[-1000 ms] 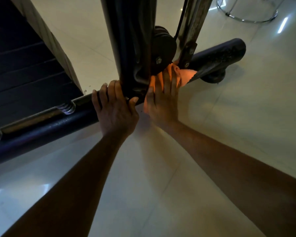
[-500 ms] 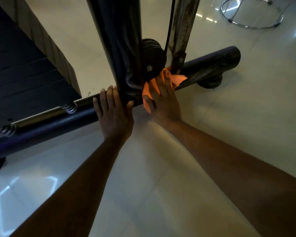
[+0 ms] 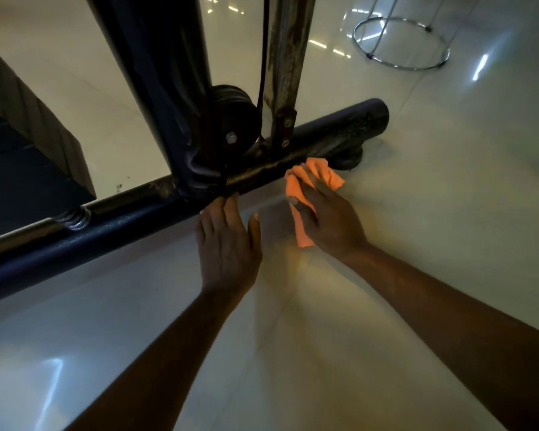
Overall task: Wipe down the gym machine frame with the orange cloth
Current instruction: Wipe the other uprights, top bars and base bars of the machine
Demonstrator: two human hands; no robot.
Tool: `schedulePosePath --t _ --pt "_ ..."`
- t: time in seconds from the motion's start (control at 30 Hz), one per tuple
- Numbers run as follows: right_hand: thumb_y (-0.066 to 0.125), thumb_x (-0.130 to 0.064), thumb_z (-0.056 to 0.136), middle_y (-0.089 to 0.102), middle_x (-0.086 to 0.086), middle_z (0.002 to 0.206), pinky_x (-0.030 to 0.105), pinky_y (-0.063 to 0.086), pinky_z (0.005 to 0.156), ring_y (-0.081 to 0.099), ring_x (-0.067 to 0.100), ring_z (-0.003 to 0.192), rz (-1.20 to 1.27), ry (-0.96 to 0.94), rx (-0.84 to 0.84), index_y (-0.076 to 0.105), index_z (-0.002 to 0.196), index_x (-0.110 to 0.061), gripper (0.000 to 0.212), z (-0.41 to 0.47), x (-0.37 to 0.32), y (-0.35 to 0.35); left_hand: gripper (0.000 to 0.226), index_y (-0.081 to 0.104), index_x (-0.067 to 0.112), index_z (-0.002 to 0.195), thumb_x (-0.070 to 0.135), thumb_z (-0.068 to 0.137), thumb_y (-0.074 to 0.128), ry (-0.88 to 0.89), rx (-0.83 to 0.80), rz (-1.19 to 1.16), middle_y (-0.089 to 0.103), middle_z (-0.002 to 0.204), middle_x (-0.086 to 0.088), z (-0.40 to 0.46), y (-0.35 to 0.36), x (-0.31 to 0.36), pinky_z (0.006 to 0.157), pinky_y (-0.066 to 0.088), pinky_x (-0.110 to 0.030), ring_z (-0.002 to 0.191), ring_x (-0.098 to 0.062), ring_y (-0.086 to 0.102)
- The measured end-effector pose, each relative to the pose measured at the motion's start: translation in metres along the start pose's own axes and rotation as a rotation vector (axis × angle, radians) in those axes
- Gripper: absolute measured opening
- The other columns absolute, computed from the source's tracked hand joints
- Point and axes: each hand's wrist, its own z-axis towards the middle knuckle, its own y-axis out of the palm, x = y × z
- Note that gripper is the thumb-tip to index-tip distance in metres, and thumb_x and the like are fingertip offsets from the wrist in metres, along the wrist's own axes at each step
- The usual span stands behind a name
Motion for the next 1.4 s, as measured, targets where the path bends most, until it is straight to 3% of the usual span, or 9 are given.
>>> schedulePosePath --t 0.23,0.43,0.53,0.67,0.83,1.0,1.2,1.33,1.4 --pt "0.037 -0.039 0.119 0.024 0.01 0.179 0.056 0.025 0.132 0.011 0.031 0.169 -0.075 0.048 -0.005 0.028 0.171 -0.012 0.059 0.037 0.039 -0.014 0.054 0.04 0.001 0.16 0.033 0.116 0.044 0.187 0.017 -0.042 0.047 0.16 -0.021 0.062 0.033 0.013 0.122 0.042 -0.047 0.149 -0.035 0.046" --pt "0.028 -0.044 0.118 0.011 0.026 0.178 0.068 0.011 0.131 0.001 0.052 0.165 -0.241 -0.021 0.087 0.021 0.173 -0.013 0.063 0.073 0.043 0.032 0.068 0.043 0.001 0.159 0.048 0.11 0.034 -0.058 -0.004 0.178 0.052 0.159 -0.019 0.111 0.073 0.043 0.123 0.031 -0.051 0.149 -0.037 0.047" --pt "0.03 -0.05 0.117 0.017 0.023 0.178 0.066 0.013 0.13 0.005 0.049 0.165 -0.373 -0.135 0.103 0.024 0.173 -0.02 0.065 0.072 0.083 0.026 0.069 0.039 0.003 0.161 0.05 0.111 0.032 -0.047 -0.02 0.201 0.049 0.162 -0.017 0.113 0.081 0.039 0.124 0.028 -0.049 0.151 -0.035 0.043" --pt "0.039 -0.042 0.116 0.025 0.028 0.174 0.072 0.02 0.127 0.01 0.056 0.163 -0.233 0.099 0.315 0.044 0.166 -0.016 0.056 0.077 0.081 0.024 0.068 0.034 0.003 0.164 0.048 0.113 0.037 -0.058 -0.056 0.22 0.044 0.165 -0.017 0.114 0.077 0.039 0.124 0.025 -0.049 0.154 -0.036 0.039" --pt "0.032 -0.049 0.117 0.015 0.023 0.179 0.07 0.014 0.129 -0.002 0.052 0.165 -0.236 -0.105 0.086 0.028 0.172 -0.013 0.065 0.062 0.048 0.05 0.063 0.04 0.004 0.16 0.044 0.112 0.035 -0.069 -0.034 0.227 0.049 0.16 -0.018 0.113 0.076 0.04 0.121 0.026 -0.049 0.148 -0.037 0.045" --pt "0.034 -0.05 0.115 0.019 0.019 0.179 0.066 0.016 0.13 0.006 0.046 0.166 -0.212 -0.034 0.158 0.031 0.171 -0.021 0.064 0.073 0.075 0.028 0.065 0.025 0.007 0.167 0.044 0.115 0.031 -0.071 -0.156 0.177 0.034 0.171 -0.014 0.114 0.067 0.041 0.127 0.017 -0.047 0.159 -0.033 0.028" --pt "0.03 -0.041 0.119 0.022 0.03 0.175 0.077 0.01 0.126 0.005 0.06 0.161 -0.252 -0.075 0.178 0.036 0.169 -0.011 0.058 0.069 0.042 0.052 0.074 0.034 0.004 0.163 0.054 0.11 0.021 -0.045 -0.084 0.255 0.045 0.163 -0.017 0.114 0.07 0.042 0.123 0.026 -0.051 0.152 -0.036 0.04" --pt "0.042 -0.026 0.117 0.029 0.024 0.175 0.07 0.019 0.128 0.014 0.05 0.164 -0.312 -0.233 0.197 0.034 0.169 -0.011 0.055 0.071 0.093 0.018 0.074 0.032 0.001 0.163 0.054 0.111 0.035 -0.035 -0.081 0.175 0.042 0.165 -0.02 0.112 0.072 0.04 0.124 0.024 -0.054 0.153 -0.039 0.037" --pt "0.045 -0.023 0.115 0.035 0.024 0.171 0.071 0.026 0.126 0.02 0.049 0.163 -0.197 -0.107 0.265 0.046 0.161 -0.007 0.049 0.08 0.102 0.003 0.072 0.038 0.003 0.161 0.052 0.109 0.046 -0.071 -0.016 0.155 0.046 0.161 -0.02 0.106 0.075 0.043 0.126 0.023 -0.053 0.151 -0.038 0.04"
